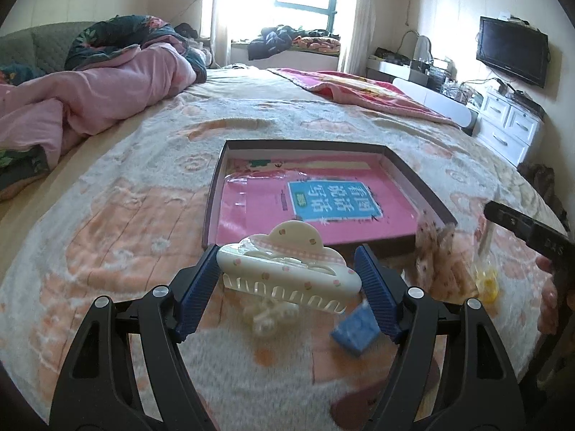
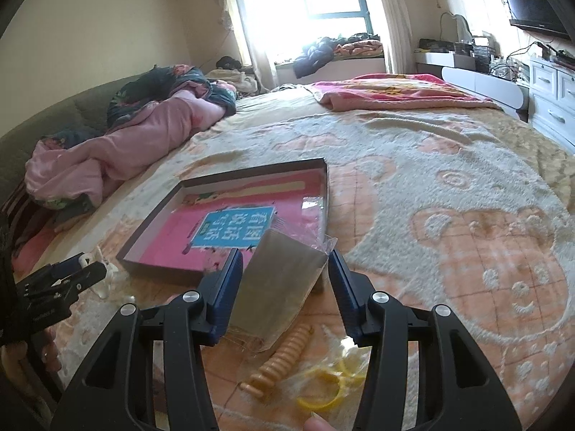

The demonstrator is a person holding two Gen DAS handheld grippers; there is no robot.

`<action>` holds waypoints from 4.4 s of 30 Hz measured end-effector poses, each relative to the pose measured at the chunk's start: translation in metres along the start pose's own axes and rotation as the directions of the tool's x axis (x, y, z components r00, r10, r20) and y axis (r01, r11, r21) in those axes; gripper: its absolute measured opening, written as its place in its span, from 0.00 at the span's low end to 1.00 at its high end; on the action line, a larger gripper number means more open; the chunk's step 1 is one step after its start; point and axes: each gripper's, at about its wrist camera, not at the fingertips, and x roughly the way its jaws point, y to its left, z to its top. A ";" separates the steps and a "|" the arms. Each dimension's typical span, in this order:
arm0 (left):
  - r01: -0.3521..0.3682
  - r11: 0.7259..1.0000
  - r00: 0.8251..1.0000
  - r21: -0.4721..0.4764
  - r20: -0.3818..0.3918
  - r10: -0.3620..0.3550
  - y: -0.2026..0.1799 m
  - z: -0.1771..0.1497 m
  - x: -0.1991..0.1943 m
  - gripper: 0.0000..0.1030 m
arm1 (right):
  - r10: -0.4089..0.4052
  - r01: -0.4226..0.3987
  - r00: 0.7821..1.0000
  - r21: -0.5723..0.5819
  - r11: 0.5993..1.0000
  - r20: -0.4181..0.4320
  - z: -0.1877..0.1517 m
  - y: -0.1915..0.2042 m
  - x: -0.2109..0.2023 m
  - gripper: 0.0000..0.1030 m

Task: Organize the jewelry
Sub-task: 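Lower the bag into the black tray with the right tool while the left tool drops the claw clip in, then move the left tool to the brown hair clip while the right tool approaches the coiled orange hair tie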

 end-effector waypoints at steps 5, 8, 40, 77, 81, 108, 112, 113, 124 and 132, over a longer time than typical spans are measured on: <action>-0.011 1.000 1.000 -0.006 -0.006 0.011 0.003 0.016 0.020 0.65 | -0.011 0.011 1.000 -0.011 1.000 0.013 0.014 -0.001 0.007 0.46; -0.023 1.000 1.000 0.002 -0.007 0.023 0.005 0.024 0.030 0.65 | -0.021 0.022 1.000 -0.026 0.999 0.022 0.024 -0.001 0.012 0.46; -0.058 0.998 0.996 -0.010 -0.068 0.058 0.025 0.030 0.086 0.71 | -0.145 0.129 0.982 -0.136 0.982 -0.119 0.040 0.014 0.130 0.45; -0.068 0.992 0.992 -0.103 0.096 0.078 0.018 0.026 -0.001 0.89 | -0.048 0.052 0.998 -0.152 0.987 0.029 0.010 0.030 0.020 0.92; -0.072 0.992 0.989 -0.102 0.122 0.084 0.015 0.025 -0.014 0.89 | -0.037 0.041 0.999 -0.167 0.985 0.024 0.004 0.031 0.006 0.92; 0.053 0.996 0.996 0.068 0.070 -0.058 -0.022 -0.035 -0.043 0.89 | 0.001 -0.011 0.999 -0.222 0.975 -0.043 -0.050 0.022 -0.040 0.92; 0.093 0.984 0.995 0.149 0.018 -0.097 -0.038 -0.048 -0.040 0.89 | 0.010 -0.024 0.998 -0.226 0.974 -0.062 -0.056 0.022 -0.041 0.87; 0.099 0.982 0.995 0.160 0.011 -0.102 -0.040 -0.050 -0.039 0.89 | 0.012 -0.027 0.998 -0.230 0.973 -0.068 -0.058 0.022 -0.041 0.85; 0.149 0.949 0.988 0.279 -0.074 -0.134 -0.061 -0.074 -0.022 0.89 | 0.063 -0.088 0.988 -0.173 0.981 -0.142 -0.064 0.018 -0.034 0.68; 0.178 0.929 0.983 0.324 -0.106 -0.151 -0.071 -0.082 -0.012 0.87 | 0.084 -0.118 0.973 -0.149 0.982 -0.215 -0.069 0.024 -0.013 0.47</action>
